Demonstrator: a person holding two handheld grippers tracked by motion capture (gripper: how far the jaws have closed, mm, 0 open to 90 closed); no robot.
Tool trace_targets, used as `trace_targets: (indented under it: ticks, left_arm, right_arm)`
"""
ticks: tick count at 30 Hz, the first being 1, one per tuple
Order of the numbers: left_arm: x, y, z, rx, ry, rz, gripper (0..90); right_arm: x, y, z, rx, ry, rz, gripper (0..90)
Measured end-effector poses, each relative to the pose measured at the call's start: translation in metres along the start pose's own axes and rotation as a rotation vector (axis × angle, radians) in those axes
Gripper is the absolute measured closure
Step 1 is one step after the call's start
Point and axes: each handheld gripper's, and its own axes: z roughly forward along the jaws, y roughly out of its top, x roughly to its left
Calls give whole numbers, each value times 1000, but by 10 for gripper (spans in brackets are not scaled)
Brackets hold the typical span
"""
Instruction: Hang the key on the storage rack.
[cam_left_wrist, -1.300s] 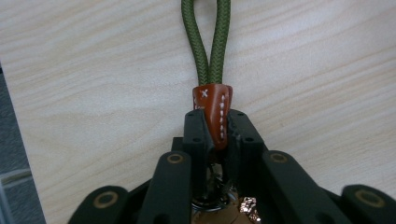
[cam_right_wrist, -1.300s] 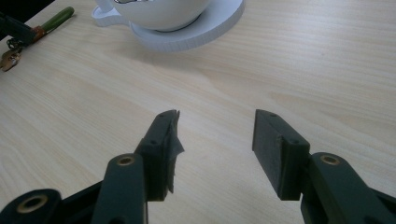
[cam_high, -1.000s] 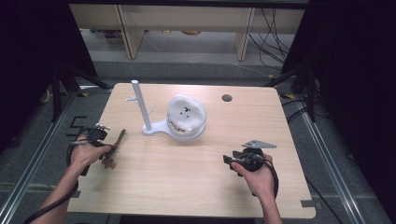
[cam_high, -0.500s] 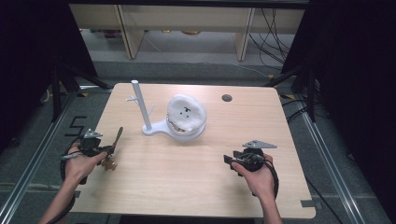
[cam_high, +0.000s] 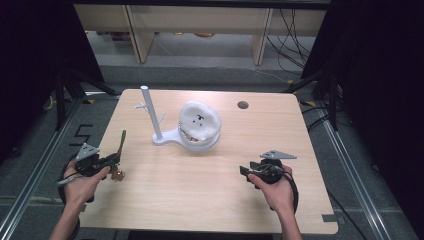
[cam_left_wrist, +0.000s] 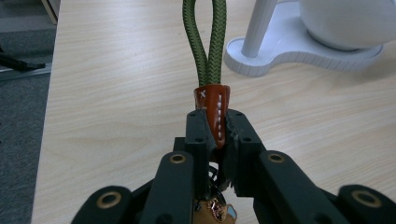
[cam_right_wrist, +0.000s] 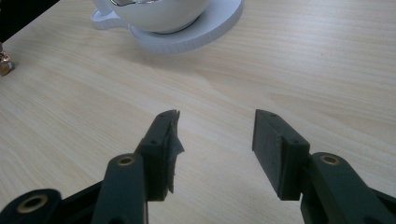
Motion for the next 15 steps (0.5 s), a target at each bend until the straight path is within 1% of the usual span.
trace_targets:
  ticks: [2,3,4,5,8,12,13,14,15]
  left_arm:
    - [-2,1,-2,-14,-16,-7,803]
    - [-3,1,-4,-33,-20,-18,803]
    - [-4,2,-6,-39,-20,-14,803]
    - [-6,4,-8,-54,-18,-14,803]
    - [-10,9,-13,-90,-10,-10,803]
    - [-12,14,-15,-114,-7,-12,803]
    - [-13,14,-15,-126,-9,-16,803]
    - [-14,14,-16,-135,-7,-16,803]
    - [-14,15,-16,-138,-10,-17,803]
  right_arm:
    - [0,0,0,-4,-3,0,514]
    - [0,0,0,-4,-3,0,514]
    - [0,0,0,-4,-12,-2,514]
    - [0,0,0,-5,2,0,514]
    - [-1,0,-1,-4,1,3,514]
    - [-1,-1,-1,-6,0,0,514]
    - [2,-1,-2,-5,-2,22,513]
    - [-1,0,-2,-5,-13,-8,514]
    - [2,-1,-2,-4,0,33,513]
